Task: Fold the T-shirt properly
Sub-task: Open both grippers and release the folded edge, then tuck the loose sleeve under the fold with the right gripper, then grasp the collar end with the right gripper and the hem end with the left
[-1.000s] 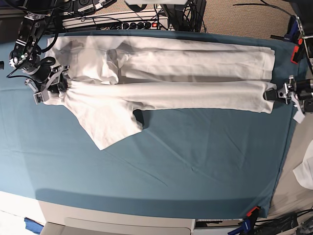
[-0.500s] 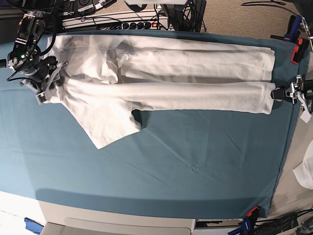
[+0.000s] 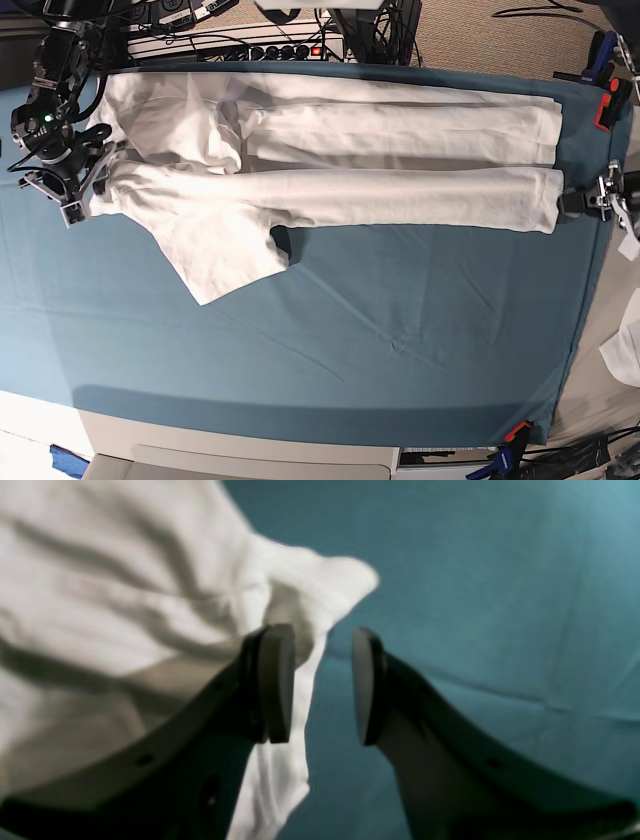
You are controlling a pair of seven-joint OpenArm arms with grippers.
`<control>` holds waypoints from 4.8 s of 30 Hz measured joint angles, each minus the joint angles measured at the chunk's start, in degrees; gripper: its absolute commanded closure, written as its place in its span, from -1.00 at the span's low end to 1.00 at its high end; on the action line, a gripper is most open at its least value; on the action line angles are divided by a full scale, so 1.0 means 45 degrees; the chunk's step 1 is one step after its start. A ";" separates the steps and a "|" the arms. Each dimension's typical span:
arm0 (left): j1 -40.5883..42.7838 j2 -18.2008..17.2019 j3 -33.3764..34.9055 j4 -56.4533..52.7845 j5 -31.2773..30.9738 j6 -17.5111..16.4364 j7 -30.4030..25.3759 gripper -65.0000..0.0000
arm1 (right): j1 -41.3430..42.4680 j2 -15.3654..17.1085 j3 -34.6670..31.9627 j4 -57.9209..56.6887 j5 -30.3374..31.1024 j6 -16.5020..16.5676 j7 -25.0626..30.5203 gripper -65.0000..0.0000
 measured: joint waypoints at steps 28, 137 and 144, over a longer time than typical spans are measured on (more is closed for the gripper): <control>-0.0034 0.0078 -0.1554 0.1205 0.0053 0.0000 -0.0005 0.21 | 0.7067 -0.1622 0.0063 -0.9248 0.3113 -0.0617 0.2152 0.11; 0.0005 0.0092 -0.1554 0.1214 0.0044 0.0000 -0.0248 0.21 | -0.2657 -0.3881 -0.4527 0.3478 0.8976 0.1506 -0.3361 0.40; 0.0112 -0.0117 -0.1554 0.1219 0.0039 0.0000 0.0044 0.21 | -0.2652 -0.3886 -0.3410 0.6130 0.6887 0.1593 -0.2637 0.40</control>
